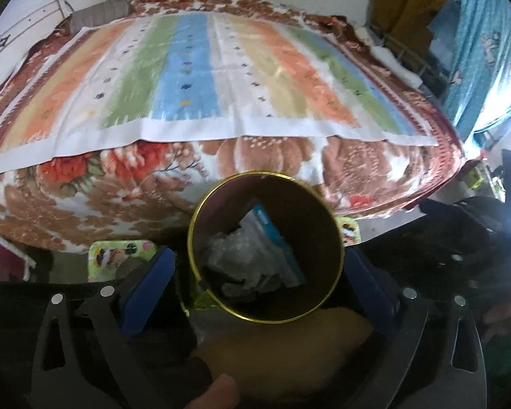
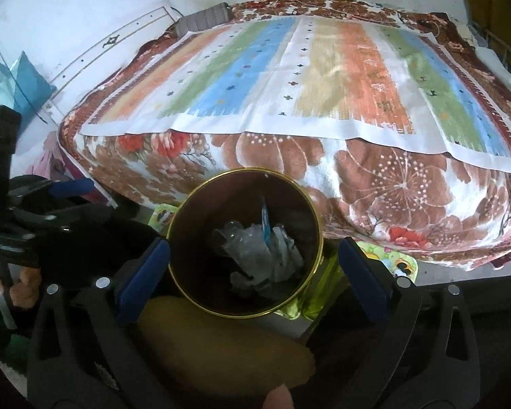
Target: Collect trash
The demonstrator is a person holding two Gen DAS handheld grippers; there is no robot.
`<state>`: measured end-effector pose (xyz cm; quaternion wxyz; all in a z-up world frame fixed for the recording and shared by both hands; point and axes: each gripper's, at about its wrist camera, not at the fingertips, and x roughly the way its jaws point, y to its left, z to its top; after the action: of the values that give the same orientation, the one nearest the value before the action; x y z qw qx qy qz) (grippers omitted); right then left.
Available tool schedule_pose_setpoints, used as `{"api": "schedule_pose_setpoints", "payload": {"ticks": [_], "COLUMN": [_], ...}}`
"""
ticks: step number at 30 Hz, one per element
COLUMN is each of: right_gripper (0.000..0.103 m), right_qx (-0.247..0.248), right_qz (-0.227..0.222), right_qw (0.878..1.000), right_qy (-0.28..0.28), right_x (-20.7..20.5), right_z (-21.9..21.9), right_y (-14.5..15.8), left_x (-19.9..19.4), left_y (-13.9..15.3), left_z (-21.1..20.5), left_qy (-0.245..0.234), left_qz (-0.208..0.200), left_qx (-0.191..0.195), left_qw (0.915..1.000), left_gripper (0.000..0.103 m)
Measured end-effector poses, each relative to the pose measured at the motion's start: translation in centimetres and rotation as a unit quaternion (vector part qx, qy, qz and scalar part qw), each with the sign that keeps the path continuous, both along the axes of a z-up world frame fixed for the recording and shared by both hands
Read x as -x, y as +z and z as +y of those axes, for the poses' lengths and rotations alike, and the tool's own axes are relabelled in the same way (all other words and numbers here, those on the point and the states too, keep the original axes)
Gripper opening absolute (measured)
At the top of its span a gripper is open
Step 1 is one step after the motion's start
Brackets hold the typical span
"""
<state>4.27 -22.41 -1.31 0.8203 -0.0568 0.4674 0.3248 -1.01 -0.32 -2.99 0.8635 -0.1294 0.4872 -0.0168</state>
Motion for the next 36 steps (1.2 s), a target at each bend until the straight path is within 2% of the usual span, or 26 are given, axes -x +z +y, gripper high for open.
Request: {"api": "schedule_pose_setpoints", "payload": {"ticks": [8, 13, 28, 36], "right_gripper": [0.094, 0.094, 0.094, 0.094], "right_qx": [-0.002, -0.003, 0.006, -0.006], "right_qz": [-0.004, 0.0, 0.001, 0.018], "right_qw": [1.0, 1.0, 1.0, 1.0], "right_qy": [0.0, 0.009, 0.017, 0.015], "right_x": [0.21, 0.31, 0.59, 0.42], "right_z": [0.03, 0.07, 0.28, -0.1], "right_y": [0.14, 0.18, 0.04, -0.14], "left_x": [-0.24, -0.24, -0.52, -0.53], "left_y": [-0.4, -0.42, -0.65, -0.74], "left_z": [-0.23, 0.18, 0.22, 0.34], "left_qy": [0.004, 0.011, 0.016, 0.016], "left_qz": [0.014, 0.012, 0.019, 0.02], "left_qx": [-0.003, 0.01, 0.005, 0.005], "left_qw": [0.9999, 0.9998, 0.9997, 0.9996], "left_gripper": [0.097, 0.097, 0.097, 0.097]}}
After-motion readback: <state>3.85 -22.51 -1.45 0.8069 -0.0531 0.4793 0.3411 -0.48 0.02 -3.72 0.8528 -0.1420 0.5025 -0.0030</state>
